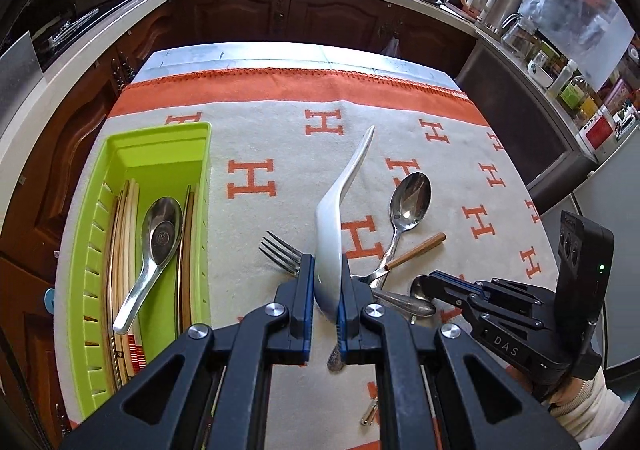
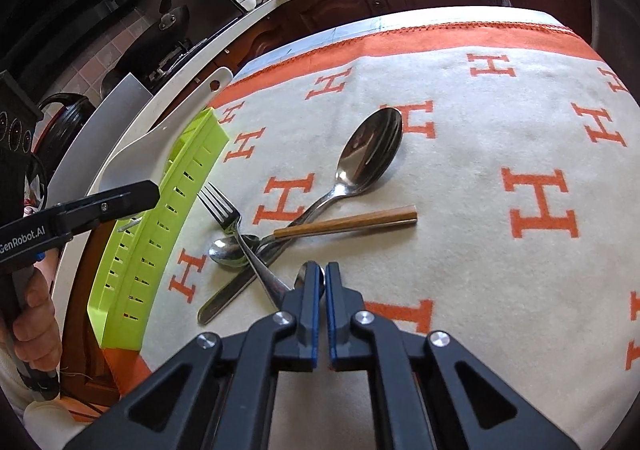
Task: Organize utensils
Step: 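Carry the white ceramic spoon into the green tray and open the left tool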
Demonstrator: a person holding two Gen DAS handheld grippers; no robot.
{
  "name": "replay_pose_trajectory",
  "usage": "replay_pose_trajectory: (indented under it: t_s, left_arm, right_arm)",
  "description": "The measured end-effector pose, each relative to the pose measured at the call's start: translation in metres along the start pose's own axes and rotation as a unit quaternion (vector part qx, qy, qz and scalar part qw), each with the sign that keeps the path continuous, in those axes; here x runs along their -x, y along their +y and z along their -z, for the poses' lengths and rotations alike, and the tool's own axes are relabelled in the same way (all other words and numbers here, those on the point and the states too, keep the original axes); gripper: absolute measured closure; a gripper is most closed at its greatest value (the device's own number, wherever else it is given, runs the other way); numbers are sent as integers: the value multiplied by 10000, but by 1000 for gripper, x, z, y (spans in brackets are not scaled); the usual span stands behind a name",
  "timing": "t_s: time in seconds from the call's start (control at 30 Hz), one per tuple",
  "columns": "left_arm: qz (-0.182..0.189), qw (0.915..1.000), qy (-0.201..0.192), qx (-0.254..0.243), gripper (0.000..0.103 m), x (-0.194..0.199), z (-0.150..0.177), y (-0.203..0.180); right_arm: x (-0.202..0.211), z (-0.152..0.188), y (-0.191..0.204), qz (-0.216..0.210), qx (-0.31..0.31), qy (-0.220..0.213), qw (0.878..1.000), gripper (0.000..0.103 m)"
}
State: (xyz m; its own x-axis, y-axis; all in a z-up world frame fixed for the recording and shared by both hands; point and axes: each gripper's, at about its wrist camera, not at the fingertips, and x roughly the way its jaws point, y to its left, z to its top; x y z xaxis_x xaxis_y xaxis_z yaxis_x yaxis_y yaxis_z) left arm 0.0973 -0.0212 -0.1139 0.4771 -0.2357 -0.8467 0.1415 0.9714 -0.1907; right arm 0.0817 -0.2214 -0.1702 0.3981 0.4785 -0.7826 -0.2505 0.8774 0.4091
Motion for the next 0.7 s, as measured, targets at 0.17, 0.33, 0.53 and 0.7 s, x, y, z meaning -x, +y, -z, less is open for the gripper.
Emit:
replay_pose_trajectory:
  t_s: [0.17,0.33,0.53,0.7]
  left_arm:
    - [-33,9999,-97,-50,96,8,3,0]
    - [19,9999,-151,-44,96,15,9,-1]
    - [35,9996,-290,-49,96,31,16,-1]
    - [38,9994,-331,0,96,43,26,6]
  right_arm:
    - [27,-2,3,264,135,-421,9987,101]
    - [61,-7,9,671,326,-918,9930,101]
    - [92,-12,18,729,416,-1243,9887,101]
    - [102,-13,31,598,448,-1333,9882,101]
